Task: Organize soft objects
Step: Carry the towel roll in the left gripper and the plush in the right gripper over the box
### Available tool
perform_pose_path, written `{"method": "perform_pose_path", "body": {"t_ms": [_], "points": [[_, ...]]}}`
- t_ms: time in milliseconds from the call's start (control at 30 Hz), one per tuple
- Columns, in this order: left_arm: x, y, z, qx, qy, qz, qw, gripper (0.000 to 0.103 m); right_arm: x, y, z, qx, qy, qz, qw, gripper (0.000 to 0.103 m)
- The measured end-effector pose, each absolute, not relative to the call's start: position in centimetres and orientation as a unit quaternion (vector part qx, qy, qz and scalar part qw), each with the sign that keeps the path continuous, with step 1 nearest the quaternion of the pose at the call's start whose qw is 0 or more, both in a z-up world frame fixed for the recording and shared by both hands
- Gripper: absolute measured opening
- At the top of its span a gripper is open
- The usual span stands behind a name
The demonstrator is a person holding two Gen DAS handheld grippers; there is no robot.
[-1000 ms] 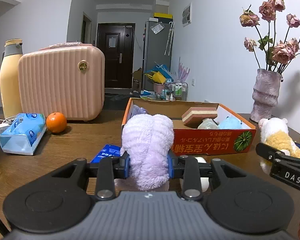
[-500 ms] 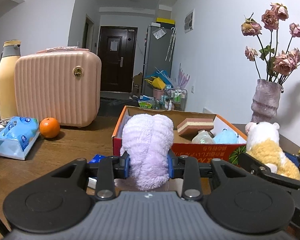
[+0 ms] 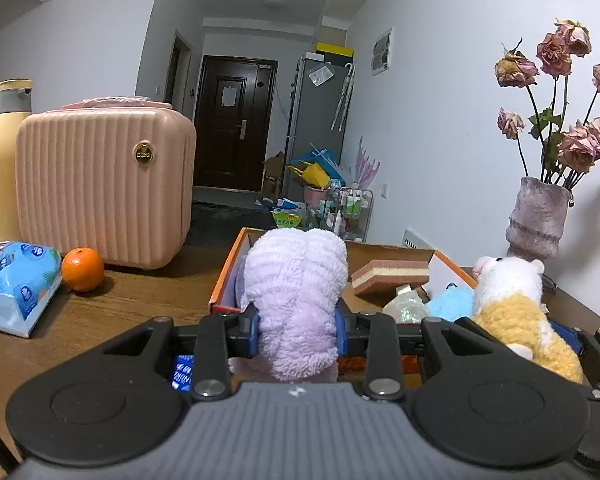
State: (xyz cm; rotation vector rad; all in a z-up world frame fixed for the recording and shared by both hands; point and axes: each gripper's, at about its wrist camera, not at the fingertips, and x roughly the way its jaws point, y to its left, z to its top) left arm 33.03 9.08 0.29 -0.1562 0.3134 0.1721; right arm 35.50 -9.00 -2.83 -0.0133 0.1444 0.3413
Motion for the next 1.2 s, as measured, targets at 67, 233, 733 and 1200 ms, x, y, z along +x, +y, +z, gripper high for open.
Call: {"method": "perform_pose_path", "body": {"t_ms": [67,233,733,1200], "points": [[33.5,9.1,0.3,-0.078,0.154,0.085,0.981,0.034,36.0,-8.8,-2.8,-0.006,0.071,0.172,0.983,0.073],[34.7,9.2,0.5,-0.080,0.150,0.084,0.982,0.034,37.1,-8.2,-2.8,-0.004,0.069,0.175,0.982,0.073],[38.1,10.3,0.6,-0.087,0.145,0.088,0.982,0.034,41.1,-7.0,-2.8,0.001,0.066,0.185,0.981,0.073],[41.1,11.0,0.8,-0.084,0.138,0.090,0.983,0.034,44.1,-6.3,-2.8,0.003,0.061,0.188,0.980,0.073]]}}
